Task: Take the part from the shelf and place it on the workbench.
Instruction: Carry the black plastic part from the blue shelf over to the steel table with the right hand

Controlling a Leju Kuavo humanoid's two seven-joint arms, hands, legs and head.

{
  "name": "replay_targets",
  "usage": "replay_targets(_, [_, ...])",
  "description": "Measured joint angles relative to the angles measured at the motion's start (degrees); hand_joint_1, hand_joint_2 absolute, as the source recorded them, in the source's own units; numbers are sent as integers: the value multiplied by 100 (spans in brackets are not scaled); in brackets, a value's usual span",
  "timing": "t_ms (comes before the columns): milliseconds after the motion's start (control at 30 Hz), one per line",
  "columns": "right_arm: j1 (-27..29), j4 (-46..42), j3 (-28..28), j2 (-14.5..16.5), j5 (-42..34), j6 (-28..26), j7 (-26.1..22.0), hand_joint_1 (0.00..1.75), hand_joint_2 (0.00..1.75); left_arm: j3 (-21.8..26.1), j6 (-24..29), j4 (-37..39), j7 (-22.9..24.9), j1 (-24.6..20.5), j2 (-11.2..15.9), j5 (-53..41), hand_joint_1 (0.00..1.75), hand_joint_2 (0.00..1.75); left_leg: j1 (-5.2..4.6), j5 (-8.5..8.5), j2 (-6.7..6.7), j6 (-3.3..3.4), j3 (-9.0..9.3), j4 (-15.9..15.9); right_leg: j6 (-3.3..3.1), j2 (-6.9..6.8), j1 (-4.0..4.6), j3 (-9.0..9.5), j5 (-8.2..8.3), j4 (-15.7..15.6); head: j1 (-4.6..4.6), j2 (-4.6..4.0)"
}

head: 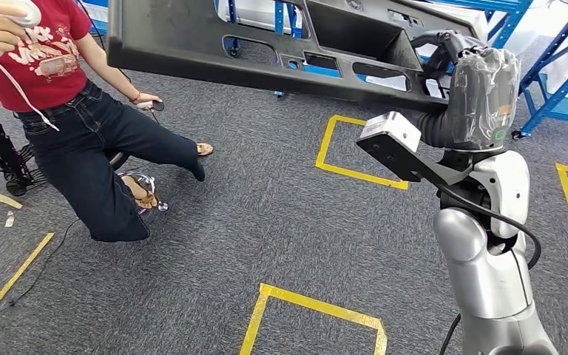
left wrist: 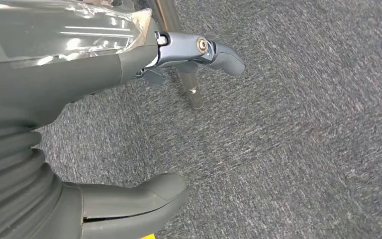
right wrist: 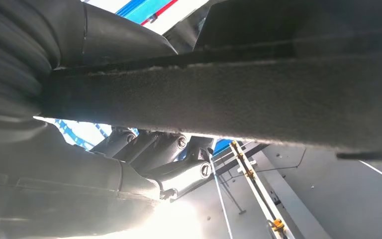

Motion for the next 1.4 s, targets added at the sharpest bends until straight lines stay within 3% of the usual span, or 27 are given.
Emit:
replay_targets(33, [-11,1,4,2,-36,-18,-6,175,175,-9,2,0,-2,0,-3,17,0,175,-11,-6,-25,-23,-11,21,11,11,-4,176,138,-371,-2,0])
replay_targets(100, [-17,2,6,6,-108,-50,-17,175,175,-21,14,-6,-7,8,-3,45,0,175,-41,-20,-50,-30,-51,61,-27,28,-15,321,255,-705,-7,0])
replay_targets(200, [-13,3,2,10,-260,-97,-38,175,175,-86,40,-15,42,55,-7,-26,0,175,-42,-9,-48,20,-66,60,-73,33,1,312,282,-715,-10,1])
replay_targets(367, [-18,-9,-26,-10,-449,-142,-73,175,175,-181,147,-15,216,106,-1,56,0,175,-12,21,-33,-42,-49,22,-109,38,40,307,294,-711,-11,0])
replay_targets(467, [17,-82,-103,-70,-599,-206,-77,175,175,-162,211,-20,263,165,-12,250,0,175,-3,22,-30,-113,-49,16,-115,37,47,300,290,-707,-12,0])
replay_targets(600, [436,-478,-461,-231,-1151,-416,-161,175,175,-107,236,-33,272,322,-32,435,0,175,-6,13,-38,-150,-53,16,-127,31,45,296,282,-707,-9,0])
replay_targets(1067, [1587,-1239,-1379,-343,-1739,-687,-529,175,175,-80,169,-46,213,380,-10,529,0,175,-40,8,-28,-147,-66,30,-124,35,19,294,285,-710,-8,0])
replay_targets(1400, [1720,-1250,-1430,-187,-1598,-771,-579,175,175,-80,121,-46,214,286,18,520,0,175,-39,10,-27,-147,-64,30,-125,35,21,293,286,-709,-8,0])
